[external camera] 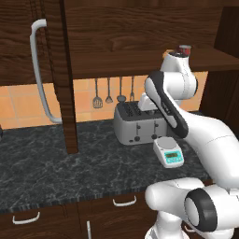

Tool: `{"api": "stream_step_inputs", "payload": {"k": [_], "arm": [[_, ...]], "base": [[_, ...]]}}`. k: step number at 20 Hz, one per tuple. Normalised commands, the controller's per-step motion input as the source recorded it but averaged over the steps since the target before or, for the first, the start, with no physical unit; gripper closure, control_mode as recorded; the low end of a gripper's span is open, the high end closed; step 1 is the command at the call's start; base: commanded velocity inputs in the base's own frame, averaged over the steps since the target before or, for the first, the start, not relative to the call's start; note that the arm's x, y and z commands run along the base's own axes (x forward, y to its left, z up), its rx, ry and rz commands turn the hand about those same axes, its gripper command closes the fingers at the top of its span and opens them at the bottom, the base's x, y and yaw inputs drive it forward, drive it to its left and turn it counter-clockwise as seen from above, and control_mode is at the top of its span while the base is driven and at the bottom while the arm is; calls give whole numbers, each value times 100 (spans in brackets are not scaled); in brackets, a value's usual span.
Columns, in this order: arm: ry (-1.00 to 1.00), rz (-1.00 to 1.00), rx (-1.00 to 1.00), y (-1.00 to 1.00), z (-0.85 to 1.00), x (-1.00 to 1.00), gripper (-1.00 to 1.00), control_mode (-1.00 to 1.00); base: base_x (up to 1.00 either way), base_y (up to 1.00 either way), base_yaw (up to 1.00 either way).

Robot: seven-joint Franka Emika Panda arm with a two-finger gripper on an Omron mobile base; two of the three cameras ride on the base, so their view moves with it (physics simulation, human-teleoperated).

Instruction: Pick the canned food and place it on the digital scale for weighing, and close the cabinet.

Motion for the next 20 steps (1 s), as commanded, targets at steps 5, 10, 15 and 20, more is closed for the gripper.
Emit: {"api": "stream_step_inputs", "payload": {"k": [5,10,15,20], "arm": [[-9,0,0,-1,2,-53,-100,-100],[-22,0,0,-3,20,-73,-100,-100],[-15,0,0,-33,40,-50,-100,-100],[-28,-5,0,-42,45,-25,-100,-100]], "base": [[0,0,0],[0,0,0],[0,0,0],[0,0,0]]}}
